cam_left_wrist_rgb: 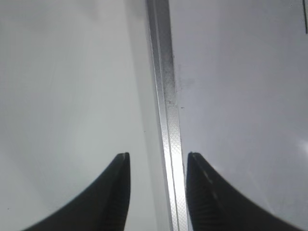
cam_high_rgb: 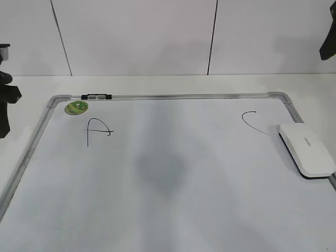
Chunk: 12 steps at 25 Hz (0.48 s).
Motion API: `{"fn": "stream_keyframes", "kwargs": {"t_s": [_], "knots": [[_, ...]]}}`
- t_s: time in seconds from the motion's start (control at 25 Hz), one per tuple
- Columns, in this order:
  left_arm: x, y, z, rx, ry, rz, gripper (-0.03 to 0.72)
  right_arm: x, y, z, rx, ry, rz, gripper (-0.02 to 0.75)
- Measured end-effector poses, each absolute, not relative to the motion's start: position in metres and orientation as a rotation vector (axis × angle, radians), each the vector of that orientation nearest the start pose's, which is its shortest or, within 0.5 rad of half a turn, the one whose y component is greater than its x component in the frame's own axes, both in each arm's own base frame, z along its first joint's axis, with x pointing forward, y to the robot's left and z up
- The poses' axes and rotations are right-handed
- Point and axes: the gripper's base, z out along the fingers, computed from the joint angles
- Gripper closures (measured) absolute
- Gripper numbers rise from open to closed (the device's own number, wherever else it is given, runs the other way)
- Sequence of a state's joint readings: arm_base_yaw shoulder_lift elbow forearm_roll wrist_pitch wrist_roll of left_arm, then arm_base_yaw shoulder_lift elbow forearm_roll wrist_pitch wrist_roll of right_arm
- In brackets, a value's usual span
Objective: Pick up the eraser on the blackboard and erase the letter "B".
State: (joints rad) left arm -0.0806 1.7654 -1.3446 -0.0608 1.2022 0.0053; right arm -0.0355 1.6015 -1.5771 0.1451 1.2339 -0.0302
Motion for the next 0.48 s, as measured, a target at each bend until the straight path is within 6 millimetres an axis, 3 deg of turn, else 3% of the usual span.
{"fn": "stream_keyframes", "kwargs": {"t_s": [0.24,0.48], "knots": [[0.317,-0.032,0.274,0.096,3.016,-0.115,0.4,0.289,0.003,0.362,0.036,2.736,0.189,0.151],[0.255,-0.028,0.305,0.097,2.933,-0.126,0.419,0.232,0.004,0.349,0.038,2.763,0.183,0.151]]}}
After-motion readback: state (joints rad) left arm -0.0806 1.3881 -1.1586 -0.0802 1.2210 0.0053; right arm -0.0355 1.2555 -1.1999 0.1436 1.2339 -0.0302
